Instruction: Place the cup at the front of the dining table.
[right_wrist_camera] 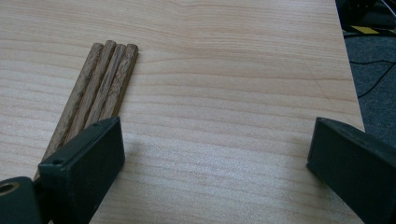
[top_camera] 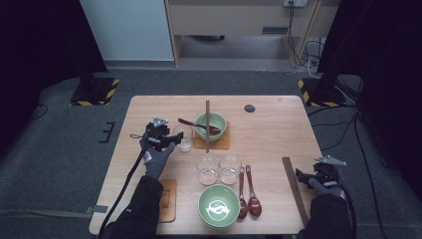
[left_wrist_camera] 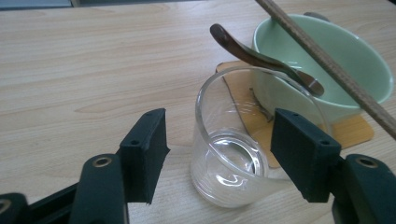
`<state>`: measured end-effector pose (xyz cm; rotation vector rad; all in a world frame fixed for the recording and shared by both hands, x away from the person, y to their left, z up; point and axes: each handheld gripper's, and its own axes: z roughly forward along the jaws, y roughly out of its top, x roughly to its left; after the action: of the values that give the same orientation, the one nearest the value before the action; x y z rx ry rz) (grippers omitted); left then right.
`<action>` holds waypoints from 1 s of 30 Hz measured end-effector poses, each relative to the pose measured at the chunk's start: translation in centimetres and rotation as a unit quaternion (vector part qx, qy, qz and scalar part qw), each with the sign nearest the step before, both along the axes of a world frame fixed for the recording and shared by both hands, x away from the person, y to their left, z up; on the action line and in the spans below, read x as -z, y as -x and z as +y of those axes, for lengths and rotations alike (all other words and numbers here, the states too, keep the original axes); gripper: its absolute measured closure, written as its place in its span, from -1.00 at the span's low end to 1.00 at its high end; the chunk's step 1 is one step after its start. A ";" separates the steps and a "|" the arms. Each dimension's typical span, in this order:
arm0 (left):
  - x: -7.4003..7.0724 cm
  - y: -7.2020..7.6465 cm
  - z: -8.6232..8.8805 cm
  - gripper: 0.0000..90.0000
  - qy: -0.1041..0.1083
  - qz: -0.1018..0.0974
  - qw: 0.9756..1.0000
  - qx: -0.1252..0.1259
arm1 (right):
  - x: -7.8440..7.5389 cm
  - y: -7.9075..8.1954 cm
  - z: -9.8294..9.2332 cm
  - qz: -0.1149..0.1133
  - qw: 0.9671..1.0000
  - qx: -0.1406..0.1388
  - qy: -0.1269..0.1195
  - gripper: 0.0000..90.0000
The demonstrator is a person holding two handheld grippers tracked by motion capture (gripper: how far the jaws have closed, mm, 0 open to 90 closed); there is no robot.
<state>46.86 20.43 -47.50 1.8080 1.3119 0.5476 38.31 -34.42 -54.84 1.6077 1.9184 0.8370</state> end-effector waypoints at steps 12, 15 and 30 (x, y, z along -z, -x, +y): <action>-1.6 3.7 1.4 -0.34 0.002 -0.047 0.999 0.016 | 0.0 0.0 0.0 0.000 1.000 0.000 0.000 -0.91; -1.5 4.9 2.1 -0.36 0.000 -0.049 0.999 0.014 | 0.0 0.0 0.0 0.000 1.000 0.000 0.000 -0.91; 0.7 8.2 5.2 -0.43 -0.016 -0.034 0.999 -0.003 | 0.0 0.0 0.0 0.000 1.000 0.000 0.000 -0.92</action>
<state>38.71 25.59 -48.22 1.7959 1.2696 0.6319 38.32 -34.41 -54.85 1.6071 1.9188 0.8359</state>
